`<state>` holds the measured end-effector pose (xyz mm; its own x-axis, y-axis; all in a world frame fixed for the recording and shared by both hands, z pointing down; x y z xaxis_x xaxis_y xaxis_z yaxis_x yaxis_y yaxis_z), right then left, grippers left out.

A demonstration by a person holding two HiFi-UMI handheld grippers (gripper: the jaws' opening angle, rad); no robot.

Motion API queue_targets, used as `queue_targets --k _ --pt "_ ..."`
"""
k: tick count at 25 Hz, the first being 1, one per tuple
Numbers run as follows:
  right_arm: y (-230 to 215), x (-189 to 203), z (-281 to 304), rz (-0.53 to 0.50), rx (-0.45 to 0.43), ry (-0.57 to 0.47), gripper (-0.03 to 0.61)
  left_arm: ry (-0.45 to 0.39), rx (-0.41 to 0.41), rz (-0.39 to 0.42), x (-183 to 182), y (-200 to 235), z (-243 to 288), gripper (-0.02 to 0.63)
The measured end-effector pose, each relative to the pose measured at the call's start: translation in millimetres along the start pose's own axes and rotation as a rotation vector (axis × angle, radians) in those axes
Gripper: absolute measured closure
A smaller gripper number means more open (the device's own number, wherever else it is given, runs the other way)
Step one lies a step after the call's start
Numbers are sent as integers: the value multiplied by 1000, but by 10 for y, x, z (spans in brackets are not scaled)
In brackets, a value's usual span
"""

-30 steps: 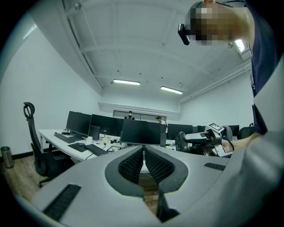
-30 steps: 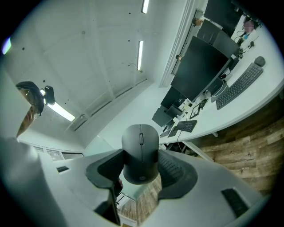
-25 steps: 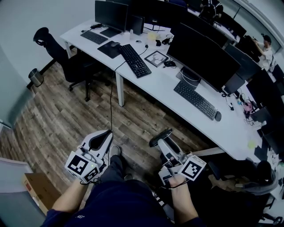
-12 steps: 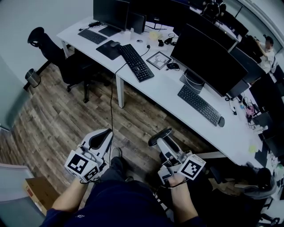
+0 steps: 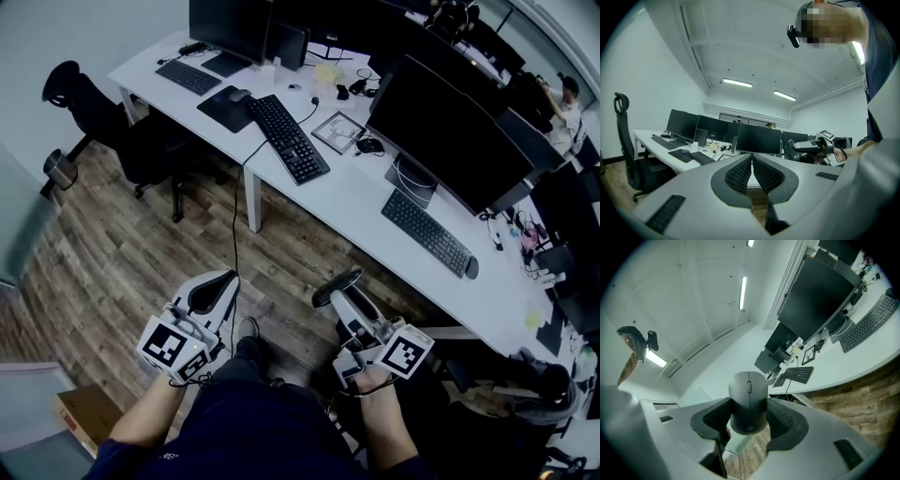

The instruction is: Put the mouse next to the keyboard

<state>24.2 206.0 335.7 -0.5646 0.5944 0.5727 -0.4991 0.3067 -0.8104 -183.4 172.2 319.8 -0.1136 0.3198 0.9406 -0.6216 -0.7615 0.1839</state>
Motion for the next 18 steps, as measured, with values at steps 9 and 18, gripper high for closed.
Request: queue_targets --k 9,18 --pt "-86 -240 547 -14 20 -1 336 13 28 -4 -130 566 254 574" --pt "-237 -429 982 13 55 -12 336 17 53 -3 -239 1050 475 574"
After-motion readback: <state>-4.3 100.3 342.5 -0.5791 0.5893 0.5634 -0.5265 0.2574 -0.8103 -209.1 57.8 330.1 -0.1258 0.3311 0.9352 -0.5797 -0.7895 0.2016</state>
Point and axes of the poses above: the fingertips, and each gripper's own axes: z forward along the fingers, y to its left, x out of its underside, the point moved 2 cm from there along -z, backward along the fingers, and after that the axes turned 9 degrees about y, right-handed, at the moved point
